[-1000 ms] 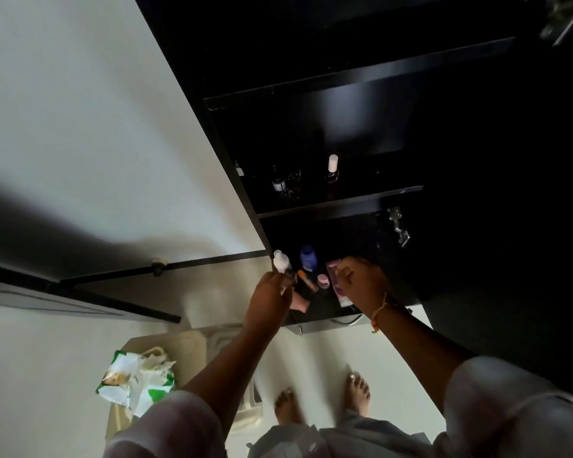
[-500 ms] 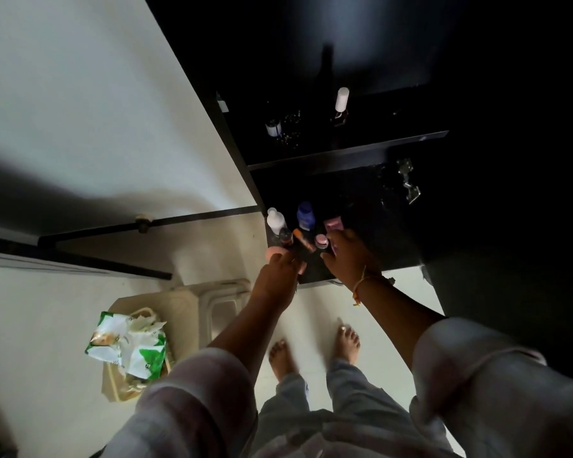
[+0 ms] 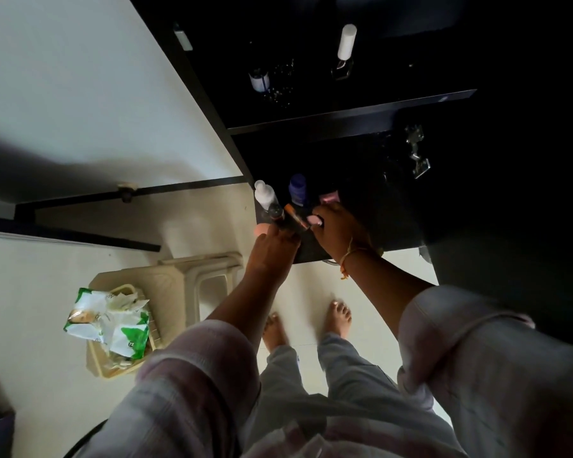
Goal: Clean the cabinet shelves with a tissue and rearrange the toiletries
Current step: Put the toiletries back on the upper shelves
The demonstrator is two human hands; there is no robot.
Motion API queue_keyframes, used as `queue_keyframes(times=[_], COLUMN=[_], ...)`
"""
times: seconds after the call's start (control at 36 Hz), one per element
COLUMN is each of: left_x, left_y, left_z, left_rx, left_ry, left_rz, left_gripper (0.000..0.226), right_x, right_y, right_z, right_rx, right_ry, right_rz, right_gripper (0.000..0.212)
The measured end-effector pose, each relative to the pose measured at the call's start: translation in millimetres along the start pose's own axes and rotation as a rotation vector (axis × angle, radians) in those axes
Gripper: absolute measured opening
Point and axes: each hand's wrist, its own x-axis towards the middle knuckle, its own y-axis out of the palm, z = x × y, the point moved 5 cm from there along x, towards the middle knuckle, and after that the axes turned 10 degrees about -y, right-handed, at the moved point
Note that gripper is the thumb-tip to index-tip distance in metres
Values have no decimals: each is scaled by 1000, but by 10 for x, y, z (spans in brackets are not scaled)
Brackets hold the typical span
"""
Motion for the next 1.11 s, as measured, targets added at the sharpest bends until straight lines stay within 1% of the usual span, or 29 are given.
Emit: queue_keyframes(times=[0.17, 0.28, 0.33, 0.42, 0.44, 0.53, 0.61, 0.72, 0.83, 0.92, 1.03, 1.11], left_x=[18, -75, -141, -255, -299, -454, -570, -644, -678, -713, -827, -928], left_y=[16, -87, -113, -205, -265, -499, -801, -1325, -1872, -2322, -2904, -3292], left_z=[0, 0, 14, 28, 28, 11, -6, -24, -50, -93, -176, -223], left_rx=[-6, -58, -97, -165, -212, -398, -600, -818, -986, -1062, -1161, -1199], left_ry=[46, 58, 28, -45, -66, -107, -147, -155, -131, -65, 57, 166], left_rz=[-62, -138, -154, -187, -204, -270, -343, -437, -504, -603, -725, -801], left_gripper=[21, 12, 16, 39, 43, 34, 27, 19, 24, 20, 17, 17], right_x=[9, -40, -95, -191, -225, -349, -475, -572, -574, -580, -655, -714], right_y=[3, -42, -74, -155, -192, -356, -638, -1048, -1518, -1913, -2443, -2841], right_z=[-51, -41, -29, 4, 21, 92, 205, 380, 551, 711, 975, 1191], right_rx=[10, 54, 42, 35, 32, 75, 176, 227, 228, 212, 344, 423], right_ry=[-9, -3, -4, -1, 1, 13, 36, 35, 36, 11, -70, -176], right_rz=[-9, -38, -49, -82, -94, -125, -216, -374, -502, -604, -744, -859], right_gripper=[16, 15, 13, 11, 13, 19, 22, 14, 20, 24, 19, 15])
